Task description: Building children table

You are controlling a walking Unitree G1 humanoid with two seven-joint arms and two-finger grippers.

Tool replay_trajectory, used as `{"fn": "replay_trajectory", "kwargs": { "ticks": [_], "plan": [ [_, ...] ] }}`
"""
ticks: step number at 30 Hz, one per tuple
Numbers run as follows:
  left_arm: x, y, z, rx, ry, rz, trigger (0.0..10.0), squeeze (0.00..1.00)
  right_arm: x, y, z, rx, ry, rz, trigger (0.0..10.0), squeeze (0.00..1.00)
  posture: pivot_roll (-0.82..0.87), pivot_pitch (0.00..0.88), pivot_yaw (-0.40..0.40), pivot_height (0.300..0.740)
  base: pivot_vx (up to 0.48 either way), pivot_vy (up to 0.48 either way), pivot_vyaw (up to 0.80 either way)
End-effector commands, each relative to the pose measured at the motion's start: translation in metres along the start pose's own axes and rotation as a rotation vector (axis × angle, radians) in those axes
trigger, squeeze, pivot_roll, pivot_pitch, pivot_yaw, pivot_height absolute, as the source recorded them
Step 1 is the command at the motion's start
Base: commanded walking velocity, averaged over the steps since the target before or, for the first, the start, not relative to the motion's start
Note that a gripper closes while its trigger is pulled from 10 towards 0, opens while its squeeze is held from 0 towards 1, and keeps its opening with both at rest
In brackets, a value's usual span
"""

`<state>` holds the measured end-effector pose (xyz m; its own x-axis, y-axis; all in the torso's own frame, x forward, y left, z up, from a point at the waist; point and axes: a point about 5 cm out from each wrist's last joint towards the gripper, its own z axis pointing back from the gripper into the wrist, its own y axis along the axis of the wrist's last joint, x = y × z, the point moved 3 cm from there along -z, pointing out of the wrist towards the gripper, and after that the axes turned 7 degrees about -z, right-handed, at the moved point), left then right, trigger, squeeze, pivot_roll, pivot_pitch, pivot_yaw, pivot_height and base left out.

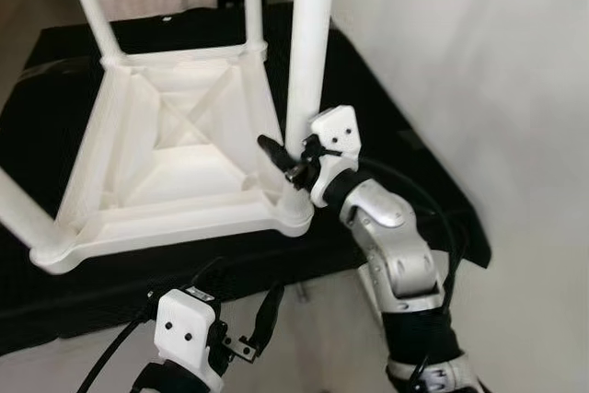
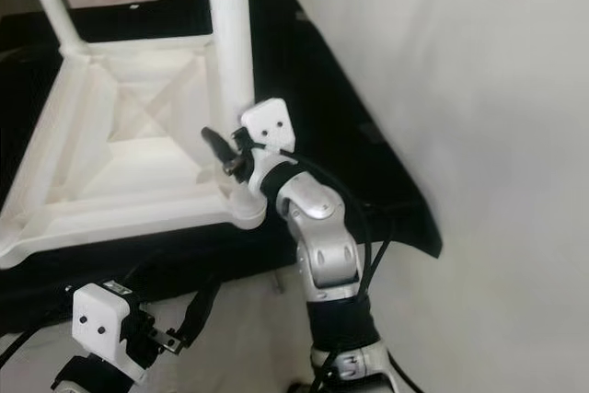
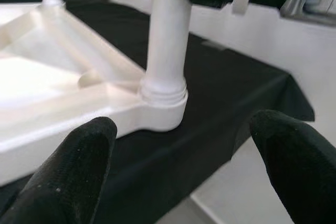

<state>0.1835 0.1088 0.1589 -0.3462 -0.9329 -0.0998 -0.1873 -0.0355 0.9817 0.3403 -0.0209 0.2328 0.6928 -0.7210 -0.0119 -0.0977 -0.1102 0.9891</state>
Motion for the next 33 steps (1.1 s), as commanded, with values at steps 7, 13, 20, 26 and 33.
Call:
{"fn": "replay_trajectory", "kwargs": {
  "ticks": [7, 13, 20, 26, 33],
  "plan": [
    [0.001, -0.001, 0.002, -0.008, 0.017, 0.010, 10.0, 0.00, -0.021, -0.002, -0.005, -0.068, 0.387, -0.067, 10.0, 1.00, -0.03, 0.204, -0.049, 0.740, 0.000, 0.000, 0.00],
    [0.004, 0.000, 0.003, -0.008, 0.008, 0.017, 10.0, 0.00, -0.025, 0.012, 0.000, -0.077, 0.643, 0.036, 10.0, 1.00, -0.02, 0.214, -0.044, 0.740, 0.000, 0.000, 0.00],
    [0.007, 0.002, 0.006, -0.015, -0.001, 0.021, 10.0, 0.00, -0.019, 0.014, -0.004, -0.175, 0.887, 0.172, 10.0, 0.00, 0.01, 0.236, -0.045, 0.740, 0.000, 0.000, 0.00],
    [0.008, 0.002, 0.009, -0.023, 0.004, 0.021, 10.0, 0.00, -0.017, 0.018, -0.005, -0.232, 1.008, 0.176, 10.0, 0.00, -0.01, 0.242, -0.048, 0.740, 0.000, 0.000, 0.00],
    [0.008, 0.002, 0.010, -0.028, 0.000, 0.025, 10.0, 0.00, -0.012, 0.023, -0.002, -0.272, 1.122, 0.137, 0.0, 0.00, -0.01, 0.245, -0.043, 0.740, 0.000, 0.000, 0.00]
  ]
}}
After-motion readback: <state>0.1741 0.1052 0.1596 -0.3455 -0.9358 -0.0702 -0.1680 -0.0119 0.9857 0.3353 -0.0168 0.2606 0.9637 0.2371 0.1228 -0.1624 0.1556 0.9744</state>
